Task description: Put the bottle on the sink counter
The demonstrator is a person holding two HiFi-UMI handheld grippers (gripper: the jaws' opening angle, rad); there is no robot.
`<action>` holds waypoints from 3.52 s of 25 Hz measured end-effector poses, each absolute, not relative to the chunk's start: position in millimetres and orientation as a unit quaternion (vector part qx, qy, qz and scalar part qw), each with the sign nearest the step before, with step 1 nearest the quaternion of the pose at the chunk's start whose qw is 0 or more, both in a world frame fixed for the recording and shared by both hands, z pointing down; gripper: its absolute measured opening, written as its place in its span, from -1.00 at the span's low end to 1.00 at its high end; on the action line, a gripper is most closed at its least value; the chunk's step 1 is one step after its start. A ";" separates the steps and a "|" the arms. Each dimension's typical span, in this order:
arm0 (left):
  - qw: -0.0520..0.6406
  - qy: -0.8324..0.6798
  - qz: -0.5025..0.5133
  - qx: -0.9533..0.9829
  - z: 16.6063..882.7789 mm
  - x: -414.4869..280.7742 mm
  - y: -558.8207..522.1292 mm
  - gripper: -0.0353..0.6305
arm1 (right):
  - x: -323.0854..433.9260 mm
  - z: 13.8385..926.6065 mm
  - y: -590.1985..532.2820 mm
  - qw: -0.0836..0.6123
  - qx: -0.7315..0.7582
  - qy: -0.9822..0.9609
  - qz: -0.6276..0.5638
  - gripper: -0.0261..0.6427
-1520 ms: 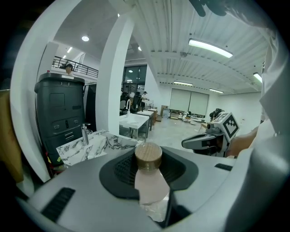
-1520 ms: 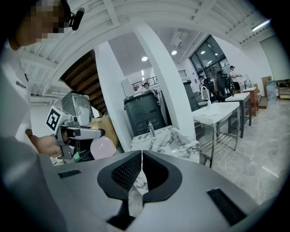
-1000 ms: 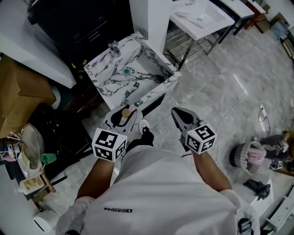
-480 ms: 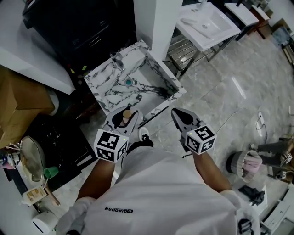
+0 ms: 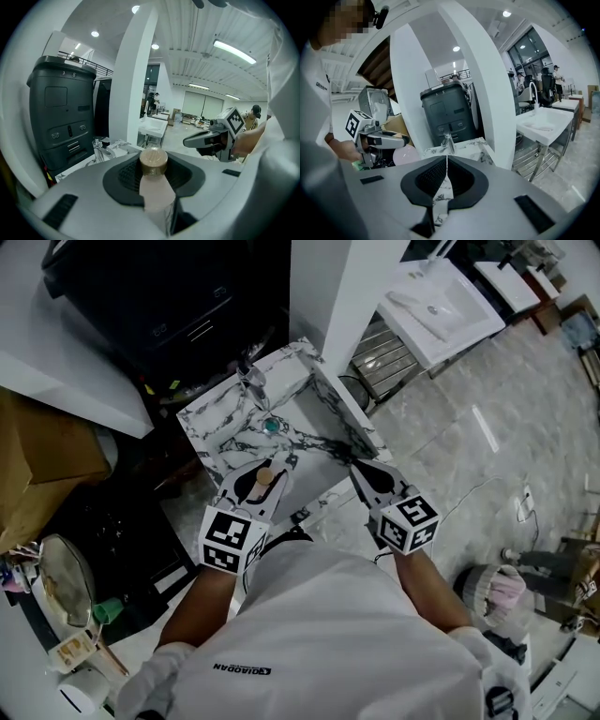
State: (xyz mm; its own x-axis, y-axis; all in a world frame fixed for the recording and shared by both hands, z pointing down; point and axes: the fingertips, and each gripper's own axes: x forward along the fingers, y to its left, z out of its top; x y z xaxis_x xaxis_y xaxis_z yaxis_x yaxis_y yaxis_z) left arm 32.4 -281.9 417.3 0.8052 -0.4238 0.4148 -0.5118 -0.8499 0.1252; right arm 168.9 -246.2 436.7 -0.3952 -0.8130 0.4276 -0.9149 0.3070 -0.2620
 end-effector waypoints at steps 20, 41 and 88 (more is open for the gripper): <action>0.109 -0.297 0.196 0.928 434.8 20.6 -330.4 -0.50 | 146.6 442.6 -321.7 0.134 0.476 -0.842 0.215 -0.80; 0.114 -0.400 0.231 0.880 451.9 116.8 -372.7 -0.50 | 234.1 449.6 -394.1 0.128 0.376 -0.894 0.208 -0.80; 0.130 -0.469 0.239 0.841 575.7 190.3 -548.9 -0.49 | 281.6 498.0 -443.6 0.136 0.365 -0.892 0.229 -0.80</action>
